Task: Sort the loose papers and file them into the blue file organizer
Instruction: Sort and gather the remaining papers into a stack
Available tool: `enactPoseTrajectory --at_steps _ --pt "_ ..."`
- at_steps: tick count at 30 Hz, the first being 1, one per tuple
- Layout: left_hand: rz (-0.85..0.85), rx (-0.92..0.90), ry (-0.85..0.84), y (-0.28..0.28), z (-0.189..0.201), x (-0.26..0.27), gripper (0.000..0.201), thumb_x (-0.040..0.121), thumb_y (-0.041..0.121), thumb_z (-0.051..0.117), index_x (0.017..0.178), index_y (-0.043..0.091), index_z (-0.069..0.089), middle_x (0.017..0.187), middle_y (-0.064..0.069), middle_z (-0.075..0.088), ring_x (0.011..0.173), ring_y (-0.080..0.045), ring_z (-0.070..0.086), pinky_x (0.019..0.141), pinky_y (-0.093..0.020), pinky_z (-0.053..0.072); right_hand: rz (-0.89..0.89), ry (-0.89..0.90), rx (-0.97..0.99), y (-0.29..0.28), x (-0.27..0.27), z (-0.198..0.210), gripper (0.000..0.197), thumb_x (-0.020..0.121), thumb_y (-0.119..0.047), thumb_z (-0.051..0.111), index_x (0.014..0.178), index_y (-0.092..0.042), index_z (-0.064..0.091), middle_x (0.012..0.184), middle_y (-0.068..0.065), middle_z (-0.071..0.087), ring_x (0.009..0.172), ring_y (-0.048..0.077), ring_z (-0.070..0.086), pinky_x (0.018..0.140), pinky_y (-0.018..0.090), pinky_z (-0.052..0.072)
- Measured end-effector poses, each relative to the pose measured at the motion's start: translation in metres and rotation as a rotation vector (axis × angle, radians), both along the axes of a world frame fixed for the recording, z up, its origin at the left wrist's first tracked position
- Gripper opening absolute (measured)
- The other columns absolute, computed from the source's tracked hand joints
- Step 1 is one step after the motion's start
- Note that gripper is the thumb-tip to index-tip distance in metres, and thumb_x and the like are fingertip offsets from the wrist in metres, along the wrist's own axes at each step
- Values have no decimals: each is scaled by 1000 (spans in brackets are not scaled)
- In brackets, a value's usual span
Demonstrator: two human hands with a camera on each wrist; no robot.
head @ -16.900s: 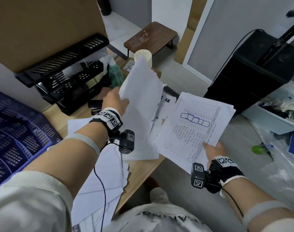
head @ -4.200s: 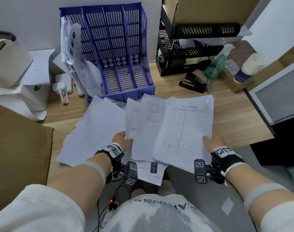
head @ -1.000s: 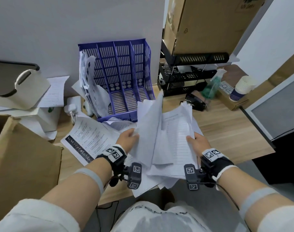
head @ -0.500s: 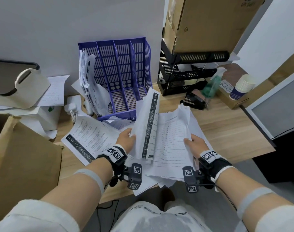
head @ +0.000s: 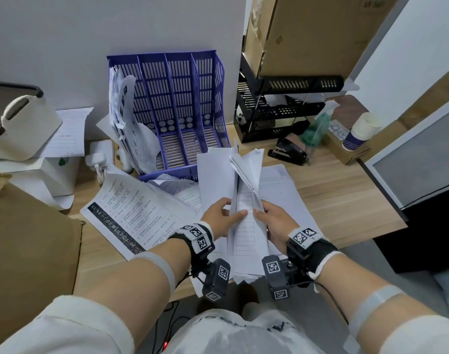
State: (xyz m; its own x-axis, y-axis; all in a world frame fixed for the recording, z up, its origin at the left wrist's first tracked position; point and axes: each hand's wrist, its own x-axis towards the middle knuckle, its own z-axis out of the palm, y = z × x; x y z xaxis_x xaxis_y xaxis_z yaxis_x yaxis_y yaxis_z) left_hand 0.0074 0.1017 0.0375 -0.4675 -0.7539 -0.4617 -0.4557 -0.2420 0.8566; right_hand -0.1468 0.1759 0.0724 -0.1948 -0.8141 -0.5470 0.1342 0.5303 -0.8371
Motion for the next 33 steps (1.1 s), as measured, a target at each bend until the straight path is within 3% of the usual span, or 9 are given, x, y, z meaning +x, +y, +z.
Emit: enactPoseTrajectory --at_steps 3,9,13,17,19,23,25,29,33 --pt "33 -16 46 -3 -4 0 27 88 46 64 109 28 65 98 -2 74 92 -25 71 79 -46 61 -33 -19 15 2 -7 -4 27 98 -13 51 123 -11 61 115 13 70 105 30 68 89 45 55" --pt "23 -137 -57 -6 -8 -6 29 87 30 67 115 21 68 109 1 72 98 -20 67 88 -33 54 -28 -28 -4 5 -16 -8 24 97 -10 53 118 -9 64 113 15 71 107 33 67 95 48 52" --pt "-16 -178 -99 -8 2 -22 25 88 20 64 113 14 68 110 -6 72 96 -23 65 82 -26 48 -29 282 -42 9 -35 5 19 98 -13 52 109 -14 67 108 10 72 99 29 68 93 46 53" --pt "-97 -176 52 -6 32 -64 27 90 13 62 116 11 67 112 -6 69 99 -21 63 83 -25 44 -204 504 -89 22 -88 28 25 97 -19 51 92 -38 65 106 1 72 96 23 67 90 42 54" --pt "-121 -156 164 -5 49 -94 29 92 14 60 121 12 63 111 0 67 100 -19 63 85 -27 46 -302 604 -146 30 -117 44 20 96 -22 51 97 -36 66 104 -1 72 98 23 67 91 44 54" --pt "1 19 461 -6 69 -145 22 91 11 64 107 25 65 116 -4 71 105 -25 68 92 -41 54 -510 741 -329 40 -167 87 13 96 -24 51 92 -17 62 89 1 65 84 17 60 82 37 53" --pt "95 130 497 -9 62 -160 24 89 7 65 107 23 65 117 -7 70 107 -28 68 93 -44 54 -561 753 -397 44 -187 101 13 97 -21 51 91 -22 62 84 -6 64 81 14 60 79 33 51" --pt "73 223 324 -8 21 -177 38 85 9 60 121 20 55 118 -5 69 113 -32 64 91 -54 54 -524 786 -374 35 -216 100 13 98 -22 51 90 -27 61 90 -4 66 87 16 61 81 33 49" --pt "156 526 220 5 -4 -173 63 94 1 57 144 20 24 125 -22 60 109 -34 65 85 -42 59 -482 658 -393 15 -222 87 22 97 -18 52 98 -36 66 95 -15 70 92 10 66 82 30 53"
